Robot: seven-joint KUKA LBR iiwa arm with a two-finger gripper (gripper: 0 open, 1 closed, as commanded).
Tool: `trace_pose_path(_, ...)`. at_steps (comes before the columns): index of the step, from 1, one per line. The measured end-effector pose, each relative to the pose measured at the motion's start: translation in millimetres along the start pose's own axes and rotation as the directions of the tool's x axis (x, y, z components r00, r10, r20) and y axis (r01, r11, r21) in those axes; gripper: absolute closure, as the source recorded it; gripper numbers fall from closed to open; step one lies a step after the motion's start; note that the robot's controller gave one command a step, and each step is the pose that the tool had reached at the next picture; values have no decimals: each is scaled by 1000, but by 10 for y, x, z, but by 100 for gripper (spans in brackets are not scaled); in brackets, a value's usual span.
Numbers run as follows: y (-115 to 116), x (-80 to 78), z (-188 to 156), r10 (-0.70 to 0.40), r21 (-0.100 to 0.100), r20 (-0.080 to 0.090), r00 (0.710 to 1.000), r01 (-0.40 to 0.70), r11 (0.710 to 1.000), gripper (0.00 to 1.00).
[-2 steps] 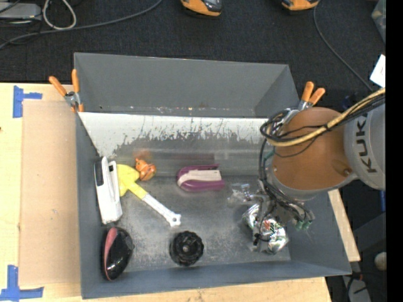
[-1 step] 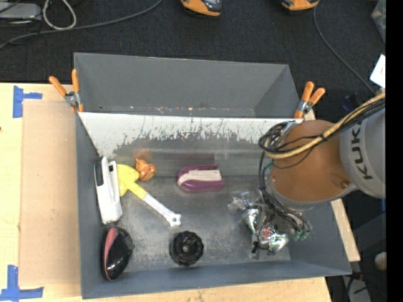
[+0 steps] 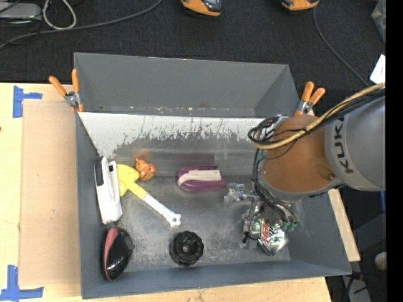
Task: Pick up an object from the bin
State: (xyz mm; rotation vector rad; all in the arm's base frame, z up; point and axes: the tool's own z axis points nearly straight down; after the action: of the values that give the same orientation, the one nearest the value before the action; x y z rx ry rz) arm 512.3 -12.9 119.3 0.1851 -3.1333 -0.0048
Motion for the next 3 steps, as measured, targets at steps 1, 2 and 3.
trace_pose_path(1, -106, -58, 271, 9, -1, -4, 1000, -9, 1000, 0)
trace_pose_path(2, 427, 88, 461, -45, -1, -5, 999, 45, 999, 0)
trace_pose_path(3, 290, 191, 472, -60, -7, -4, 998, 60, 998, 0)
